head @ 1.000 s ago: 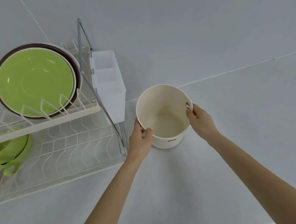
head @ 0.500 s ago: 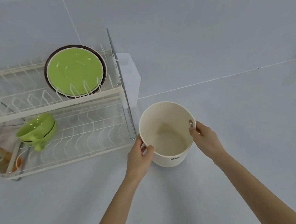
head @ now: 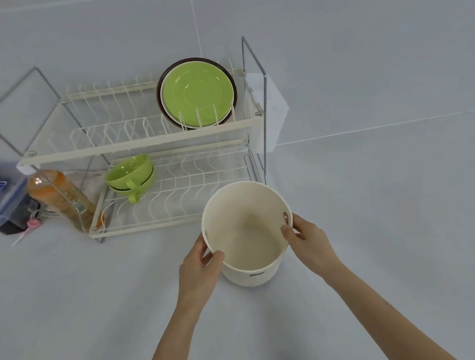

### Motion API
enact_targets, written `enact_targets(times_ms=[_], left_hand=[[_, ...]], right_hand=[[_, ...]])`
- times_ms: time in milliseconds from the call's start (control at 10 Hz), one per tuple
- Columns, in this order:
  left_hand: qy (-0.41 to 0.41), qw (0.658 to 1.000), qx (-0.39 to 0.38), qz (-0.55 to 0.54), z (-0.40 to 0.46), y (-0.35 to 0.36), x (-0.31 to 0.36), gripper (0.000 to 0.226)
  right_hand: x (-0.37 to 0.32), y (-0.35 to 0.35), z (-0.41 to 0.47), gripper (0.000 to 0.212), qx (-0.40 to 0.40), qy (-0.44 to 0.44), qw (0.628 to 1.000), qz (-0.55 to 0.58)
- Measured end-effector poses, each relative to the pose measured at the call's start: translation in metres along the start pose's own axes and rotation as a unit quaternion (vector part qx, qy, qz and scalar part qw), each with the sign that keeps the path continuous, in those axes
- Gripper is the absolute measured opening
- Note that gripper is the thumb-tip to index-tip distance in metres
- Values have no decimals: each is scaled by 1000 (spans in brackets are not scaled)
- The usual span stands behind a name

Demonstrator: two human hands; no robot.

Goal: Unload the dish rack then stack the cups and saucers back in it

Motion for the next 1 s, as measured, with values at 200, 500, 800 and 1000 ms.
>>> enact_targets(times_ms=[200,500,800,1000], left_hand=[[-3,1000,2,4,8,-29,-4,49],[-10,1000,-20,19,20,-40,-10,48],[-6,997,-70,18,23,-39,-17,50],[34,994,-52,87,30,-49,-1,54]], right_hand=[[-17,28,3,34,-9,-3,1000,-2],[-24,44,6,38,-8,10,1000,2],[-18,47,8,38,-10,18,1000,-18],[-35,36,12,56,-12,-4,996,-86]])
Point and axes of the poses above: each hand's wrist, its own z-axis towards the middle knuckle, its own y-axis out of the palm, x = y × z, the point moved 9 cm from there along z, towards the middle knuckle, and after that the axes turned 13 degrees about -z, right-handed, at the moved point
